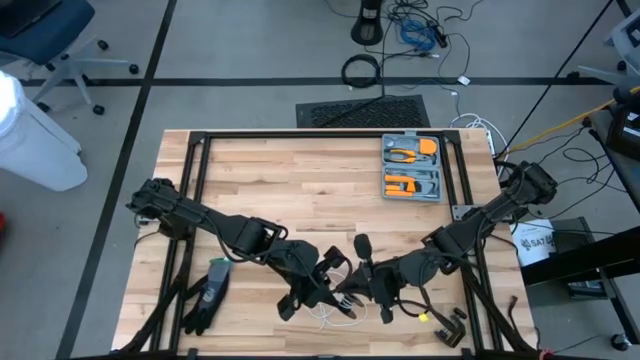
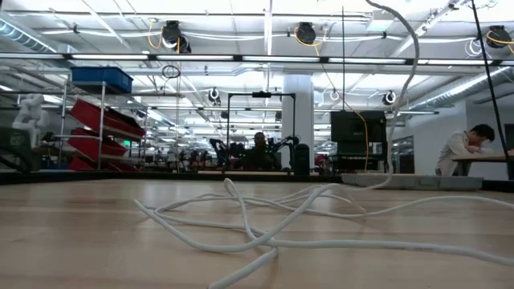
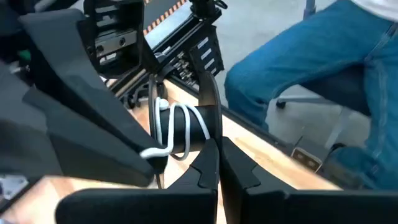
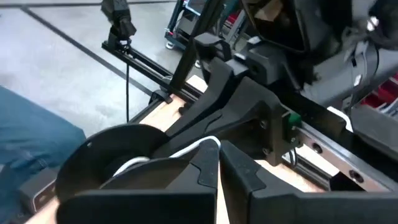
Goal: Coil cords
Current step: Coil the white wire onto the spool
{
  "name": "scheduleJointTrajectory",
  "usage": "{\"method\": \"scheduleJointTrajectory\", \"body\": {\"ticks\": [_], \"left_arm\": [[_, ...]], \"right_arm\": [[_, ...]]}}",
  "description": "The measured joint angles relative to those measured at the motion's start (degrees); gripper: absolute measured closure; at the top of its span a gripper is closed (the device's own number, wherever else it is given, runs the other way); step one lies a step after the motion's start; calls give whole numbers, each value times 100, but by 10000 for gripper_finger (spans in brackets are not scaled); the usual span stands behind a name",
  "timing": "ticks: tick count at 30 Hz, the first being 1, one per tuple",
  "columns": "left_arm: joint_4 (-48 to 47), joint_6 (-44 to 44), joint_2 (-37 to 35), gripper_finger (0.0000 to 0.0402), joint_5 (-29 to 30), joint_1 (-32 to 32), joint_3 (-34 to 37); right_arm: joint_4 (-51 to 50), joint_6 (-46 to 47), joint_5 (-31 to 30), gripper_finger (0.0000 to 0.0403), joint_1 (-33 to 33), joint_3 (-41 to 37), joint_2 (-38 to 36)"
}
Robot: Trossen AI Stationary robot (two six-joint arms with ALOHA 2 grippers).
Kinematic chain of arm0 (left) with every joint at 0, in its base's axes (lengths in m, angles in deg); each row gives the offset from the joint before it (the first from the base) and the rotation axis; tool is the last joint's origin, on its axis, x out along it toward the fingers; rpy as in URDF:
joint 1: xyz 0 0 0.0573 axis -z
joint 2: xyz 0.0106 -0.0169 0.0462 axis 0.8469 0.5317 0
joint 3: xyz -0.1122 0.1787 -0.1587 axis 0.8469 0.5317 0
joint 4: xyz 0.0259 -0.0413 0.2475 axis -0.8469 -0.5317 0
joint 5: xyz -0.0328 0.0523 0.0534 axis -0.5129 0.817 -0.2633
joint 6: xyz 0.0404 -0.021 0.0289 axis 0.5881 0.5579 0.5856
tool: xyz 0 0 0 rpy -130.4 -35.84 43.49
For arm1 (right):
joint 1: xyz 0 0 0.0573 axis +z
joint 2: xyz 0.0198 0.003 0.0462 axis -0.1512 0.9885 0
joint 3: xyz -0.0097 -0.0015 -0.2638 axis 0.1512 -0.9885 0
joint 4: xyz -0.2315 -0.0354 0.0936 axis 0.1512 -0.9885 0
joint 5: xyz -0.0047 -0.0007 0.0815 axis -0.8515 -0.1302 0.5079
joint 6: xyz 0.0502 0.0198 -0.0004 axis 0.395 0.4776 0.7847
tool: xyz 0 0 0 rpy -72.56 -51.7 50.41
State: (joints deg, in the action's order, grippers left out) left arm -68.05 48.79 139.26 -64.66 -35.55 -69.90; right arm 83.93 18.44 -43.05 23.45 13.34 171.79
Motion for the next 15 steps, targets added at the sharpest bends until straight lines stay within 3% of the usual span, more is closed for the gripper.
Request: {"method": "scheduleJointTrajectory", "body": {"ticks": [5,15], "left_arm": [[40,204,0,402,13,19,0],[156,333,7,402,17,34,2]], "right_arm": [[-20,286,-26,399,-35,0,1],[-262,772,36,341,-79,9,1]]}}
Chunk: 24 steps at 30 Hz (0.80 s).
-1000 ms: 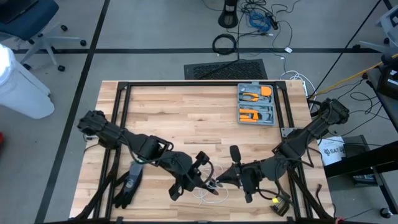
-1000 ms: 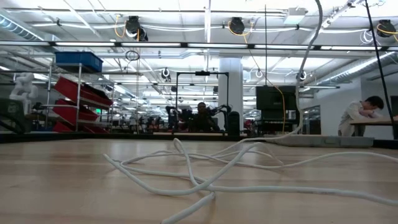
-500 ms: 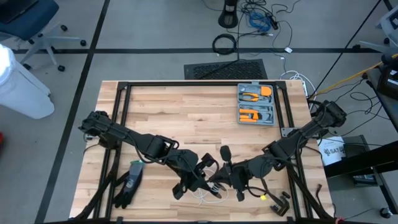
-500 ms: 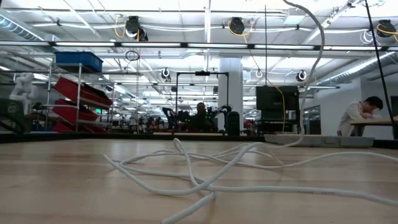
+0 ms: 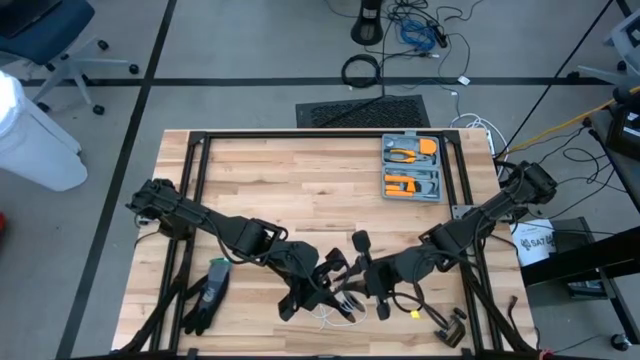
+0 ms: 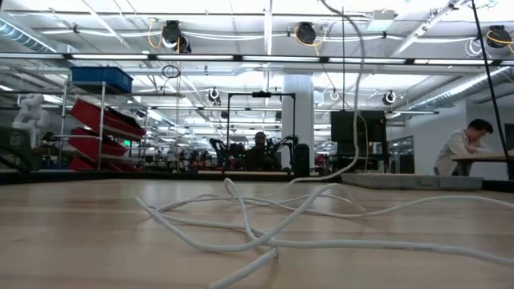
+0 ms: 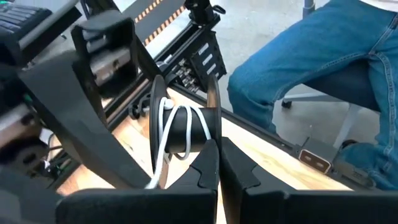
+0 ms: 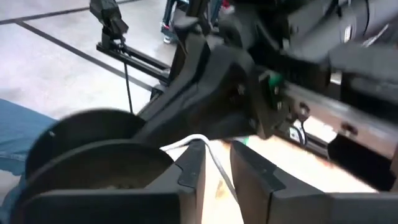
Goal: Coil cords
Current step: Coil the white wire onto the spool
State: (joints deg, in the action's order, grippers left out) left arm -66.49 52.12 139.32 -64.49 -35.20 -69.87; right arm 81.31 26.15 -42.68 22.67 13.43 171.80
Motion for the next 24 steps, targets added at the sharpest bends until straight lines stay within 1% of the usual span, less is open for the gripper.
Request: {"method": "scheduleJointTrajectory", "body": {"ticks": [7,18,20,24], "left_arm": [[57,30,0,402,9,38,0],[4,31,-179,402,31,64,0],[2,52,-179,402,31,87,0],[-3,157,-191,402,35,158,-2]], "right_arm": [[-508,395,3,322,-186,0,0],[-1378,900,-30,318,-433,0,0],[-1612,1002,-24,318,-460,0,-12],[-2391,1464,-281,318,-442,-2,-194]]}}
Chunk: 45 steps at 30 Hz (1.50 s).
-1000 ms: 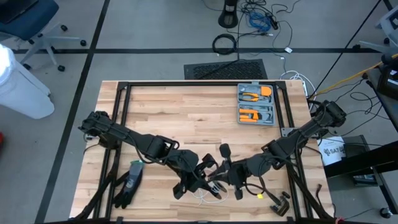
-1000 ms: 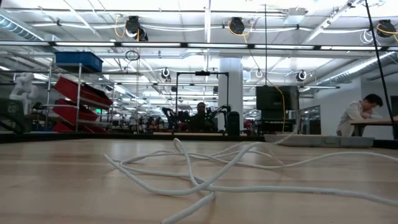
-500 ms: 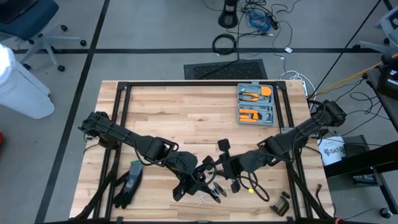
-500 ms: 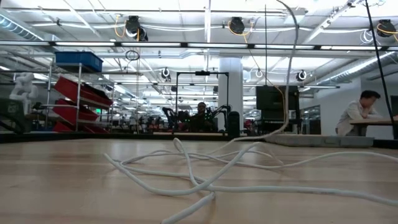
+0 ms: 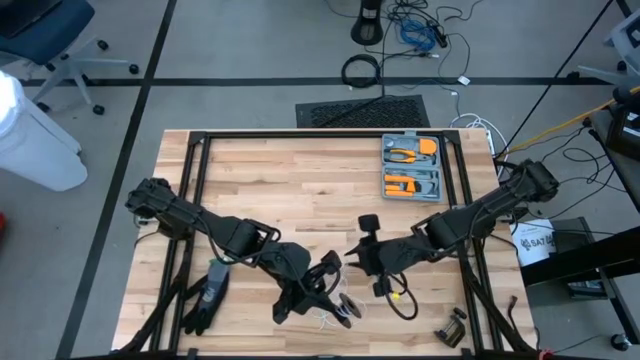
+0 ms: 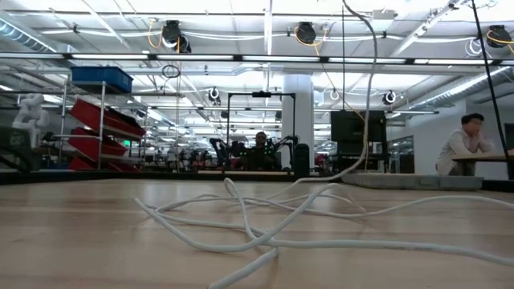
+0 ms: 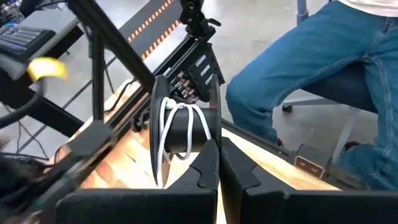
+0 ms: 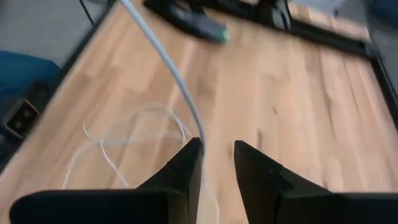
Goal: Coil cords
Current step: Coil the white wire onto the spool
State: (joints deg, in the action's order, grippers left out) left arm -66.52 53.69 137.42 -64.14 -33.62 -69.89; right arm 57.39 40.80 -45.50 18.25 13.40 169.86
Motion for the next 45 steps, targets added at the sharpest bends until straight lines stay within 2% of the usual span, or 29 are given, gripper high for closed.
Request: {"method": "scheduleJointTrajectory", "body": {"ticks": [5,9,12,15,18,23,27,32,36,45], "left_arm": [[-8,-22,-157,402,0,45,2],[14,-24,-230,402,28,95,-1],[11,-30,-231,402,198,113,-1],[11,-41,-233,402,278,104,-1],[11,-42,-233,402,299,100,-1],[18,-42,-233,402,319,126,-1],[17,-39,-233,402,366,129,-1],[40,-37,-233,402,437,129,-1],[41,-37,-233,402,450,129,-1],[51,-33,-233,402,450,129,-1]], "right_arm": [[-800,718,-298,318,292,-2,-306],[-797,1150,-583,318,697,-49,-388],[-108,1210,-1097,318,1014,-362,-366],[1114,1178,-1537,318,1227,-961,-326],[2399,947,-1613,312,1310,-1621,-259],[3666,1053,-1959,275,1319,-2496,-259],[4022,988,-2443,246,1319,-2795,-259],[4453,484,-2469,238,1315,-2824,-195],[4961,35,-2184,250,1265,-2824,37],[5399,-105,-2234,296,1063,-2824,408]]}}
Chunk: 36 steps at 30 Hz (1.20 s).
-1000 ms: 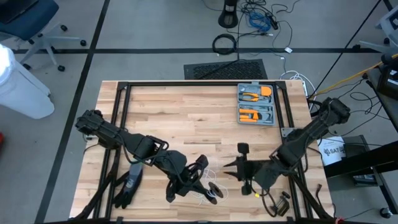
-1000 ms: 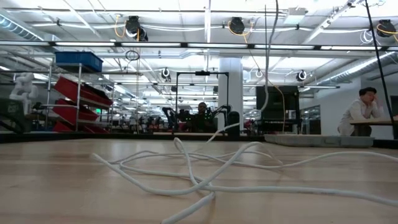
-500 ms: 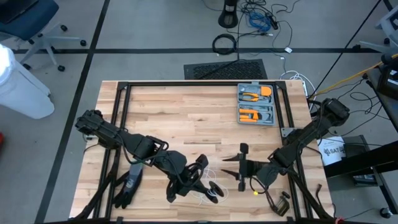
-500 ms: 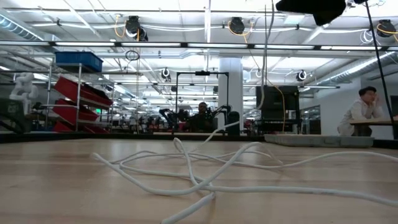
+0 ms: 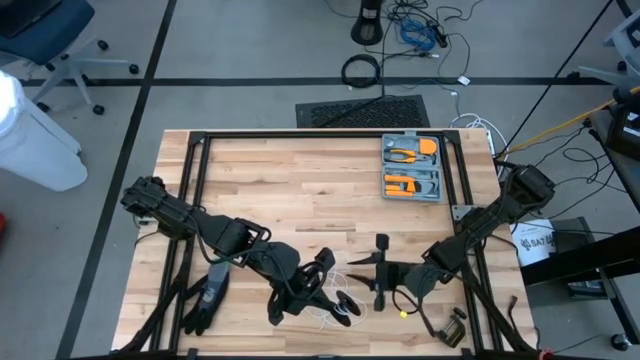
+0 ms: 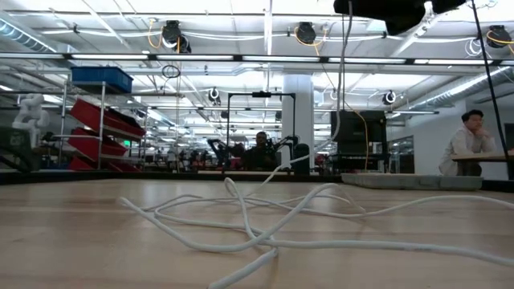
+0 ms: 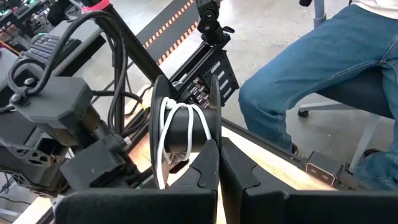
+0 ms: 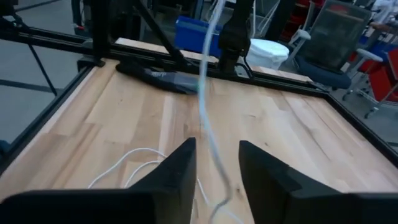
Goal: Coil cords
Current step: Coil the white wire onto the spool
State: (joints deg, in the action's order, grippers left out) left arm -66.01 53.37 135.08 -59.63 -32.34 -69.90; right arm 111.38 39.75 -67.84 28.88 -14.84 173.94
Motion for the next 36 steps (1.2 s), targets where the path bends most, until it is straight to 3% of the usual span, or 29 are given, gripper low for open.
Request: {"method": "scheduleJointTrajectory", "body": {"ticks": [10,17,26,36], "left_arm": [[-9,2,0,402,247,0,0],[-150,-143,0,402,715,-4,-2],[-360,-160,-4,402,763,-49,-4],[-719,-600,-4,402,1338,-194,-4]], "right_arm": [[35,-16,203,397,-35,0,7],[-345,142,1065,401,288,0,-24],[-655,44,1097,402,813,0,-587],[-782,31,1201,403,1347,0,-1195]]}}
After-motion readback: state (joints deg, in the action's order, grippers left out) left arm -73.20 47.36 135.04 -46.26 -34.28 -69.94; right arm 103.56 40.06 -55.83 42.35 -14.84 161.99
